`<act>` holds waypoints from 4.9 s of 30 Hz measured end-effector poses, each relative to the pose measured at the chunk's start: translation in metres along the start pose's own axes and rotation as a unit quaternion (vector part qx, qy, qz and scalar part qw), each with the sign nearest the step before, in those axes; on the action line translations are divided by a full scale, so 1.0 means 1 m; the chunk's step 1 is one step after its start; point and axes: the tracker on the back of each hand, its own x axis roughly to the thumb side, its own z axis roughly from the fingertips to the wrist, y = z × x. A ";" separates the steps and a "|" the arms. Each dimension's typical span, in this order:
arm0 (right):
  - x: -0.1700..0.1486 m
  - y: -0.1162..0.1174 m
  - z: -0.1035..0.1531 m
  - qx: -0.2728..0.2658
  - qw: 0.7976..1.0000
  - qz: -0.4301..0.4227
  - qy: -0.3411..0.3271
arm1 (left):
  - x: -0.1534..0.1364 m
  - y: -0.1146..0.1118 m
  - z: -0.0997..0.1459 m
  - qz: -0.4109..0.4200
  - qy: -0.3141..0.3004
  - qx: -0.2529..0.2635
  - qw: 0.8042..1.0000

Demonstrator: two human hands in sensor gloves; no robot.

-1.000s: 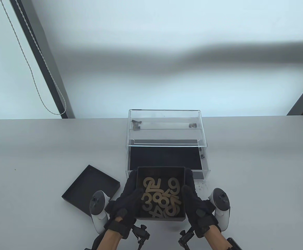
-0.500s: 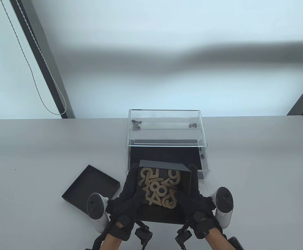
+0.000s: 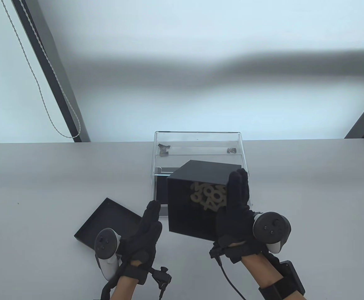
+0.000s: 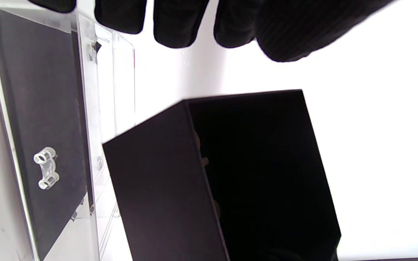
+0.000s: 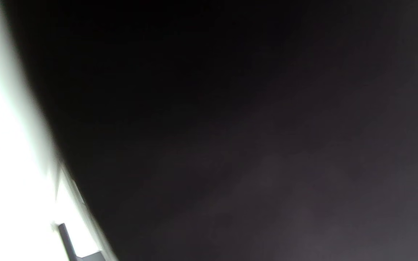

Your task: Pour number blocks into a drawer

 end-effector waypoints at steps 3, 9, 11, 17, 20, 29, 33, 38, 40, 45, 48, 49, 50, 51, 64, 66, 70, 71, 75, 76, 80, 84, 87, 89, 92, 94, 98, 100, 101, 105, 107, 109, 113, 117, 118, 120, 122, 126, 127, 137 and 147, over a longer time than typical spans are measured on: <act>-0.002 -0.005 -0.020 -0.002 0.996 0.088 -0.006 | 0.000 0.006 0.000 0.011 0.004 0.011 1.000; -0.011 -0.004 -0.049 0.015 0.976 0.215 0.005 | 0.000 0.008 0.001 0.026 0.012 0.013 1.000; -0.015 -0.001 -0.056 0.024 0.969 0.247 0.014 | 0.000 0.008 0.001 0.025 0.014 0.010 1.000; -0.026 0.015 -0.067 0.053 0.937 0.343 0.027 | 0.000 0.007 0.001 0.029 0.020 0.003 0.999; -0.030 0.024 -0.067 0.064 0.914 0.400 0.027 | 0.000 0.006 0.001 0.029 0.023 -0.001 0.999; -0.037 0.040 -0.064 0.063 0.868 0.492 0.028 | 0.000 0.004 0.002 0.035 0.031 -0.009 0.999; -0.041 0.044 -0.063 0.066 0.853 0.517 0.035 | 0.000 0.004 0.002 0.036 0.033 -0.009 0.999; -0.041 0.052 -0.061 0.074 0.843 0.533 0.027 | -0.001 0.003 0.002 0.037 0.039 -0.010 0.999; -0.040 0.054 -0.061 0.076 0.838 0.539 0.025 | -0.001 0.003 0.002 0.037 0.040 -0.011 0.998; -0.039 0.060 -0.061 0.077 0.829 0.553 0.027 | -0.001 0.002 0.002 0.036 0.042 -0.013 0.998; -0.038 0.063 -0.061 0.079 0.825 0.559 0.029 | -0.001 0.002 0.002 0.036 0.043 -0.015 0.998; -0.038 0.065 -0.061 0.080 0.822 0.563 0.027 | -0.001 0.002 0.002 0.036 0.043 -0.015 0.998; -0.037 0.066 -0.061 0.083 0.820 0.566 0.025 | -0.001 0.002 0.002 0.037 0.044 -0.015 0.998; -0.037 0.068 -0.060 0.085 0.817 0.570 0.022 | -0.001 0.002 0.002 0.037 0.044 -0.016 0.998; -0.029 0.097 -0.057 0.106 0.785 0.611 -0.002 | -0.001 0.001 0.002 0.042 0.048 -0.020 0.998; -0.025 0.103 -0.057 0.110 0.784 0.611 -0.010 | -0.001 0.001 0.002 0.043 0.049 -0.020 0.998; -0.014 0.117 -0.056 0.115 0.777 0.618 -0.030 | -0.001 0.002 0.002 0.044 0.052 -0.019 0.997; -0.011 0.122 -0.056 0.115 0.775 0.620 -0.040 | -0.001 0.003 0.002 0.045 0.053 -0.018 0.997; -0.005 0.139 -0.053 0.128 0.755 0.639 -0.065 | 0.000 0.005 0.002 0.049 0.055 -0.014 0.997; -0.005 0.141 -0.053 0.131 0.752 0.643 -0.068 | 0.000 0.006 0.002 0.050 0.055 -0.014 0.997; -0.003 0.148 -0.051 0.134 0.741 0.653 -0.084 | 0.000 0.006 0.002 0.050 0.055 -0.015 0.997; -0.001 0.147 -0.051 0.133 0.738 0.655 -0.094 | 0.000 0.006 0.002 0.050 0.057 -0.018 0.997; 0.000 0.145 -0.050 0.131 0.732 0.660 -0.102 | 0.000 0.006 0.002 0.050 0.057 -0.018 0.997; 0.000 0.142 -0.049 0.130 0.729 0.663 -0.106 | 0.000 0.006 0.002 0.050 0.056 -0.018 0.997; -0.001 0.135 -0.049 0.125 0.727 0.667 -0.108 | 0.000 0.006 0.002 0.049 0.056 -0.018 0.997; -0.001 0.129 -0.048 0.119 0.731 0.663 -0.109 | -0.001 0.006 0.002 0.048 0.057 -0.018 0.997; 0.000 0.116 -0.044 0.100 0.748 0.645 -0.118 | -0.001 0.007 0.002 0.042 0.059 -0.017 0.997; 0.004 0.108 -0.040 0.083 0.766 0.625 -0.126 | -0.002 0.007 0.002 0.034 0.060 -0.016 0.997; 0.005 0.105 -0.038 0.078 0.773 0.617 -0.127 | -0.003 0.007 0.002 0.032 0.061 -0.016 0.998; 0.017 0.090 -0.030 0.058 0.803 0.578 -0.134 | -0.006 0.007 0.000 0.018 0.066 -0.017 0.998; 0.025 0.084 -0.027 0.052 0.808 0.569 -0.141 | -0.008 0.006 0.000 0.013 0.068 -0.017 0.997; 0.035 0.077 -0.022 0.044 0.820 0.552 -0.148 | -0.009 0.006 0.000 0.006 0.070 -0.018 0.997; 0.052 0.064 -0.009 0.029 0.853 0.499 -0.149 | -0.011 0.006 0.000 -0.005 0.069 -0.019 0.997; 0.065 0.059 0.012 0.024 0.877 0.449 -0.167 | -0.011 0.005 0.000 -0.015 0.064 -0.020 0.998; 0.067 0.058 0.017 0.022 0.882 0.438 -0.171 | -0.011 0.006 0.000 -0.016 0.060 -0.017 0.998; 0.072 0.057 0.028 0.019 0.895 0.411 -0.174 | -0.011 0.007 0.000 -0.015 0.051 -0.006 0.999; 0.074 0.055 0.037 0.014 0.910 0.379 -0.169 | -0.009 0.008 0.000 -0.011 0.042 0.000 0.999; 0.073 0.051 0.052 0.010 0.944 0.300 -0.139 | -0.003 0.006 0.001 0.006 0.013 0.001 1.000; 0.071 0.051 0.056 0.010 0.948 0.288 -0.135 | -0.001 0.004 0.002 0.014 0.004 -0.001 1.000; 0.036 0.030 0.078 -0.007 0.973 0.201 -0.112 | 0.009 -0.011 0.008 0.006 -0.043 0.006 0.999; 0.013 0.017 0.077 0.025 0.997 0.067 -0.024 | 0.014 -0.013 0.011 -0.050 -0.067 0.006 0.996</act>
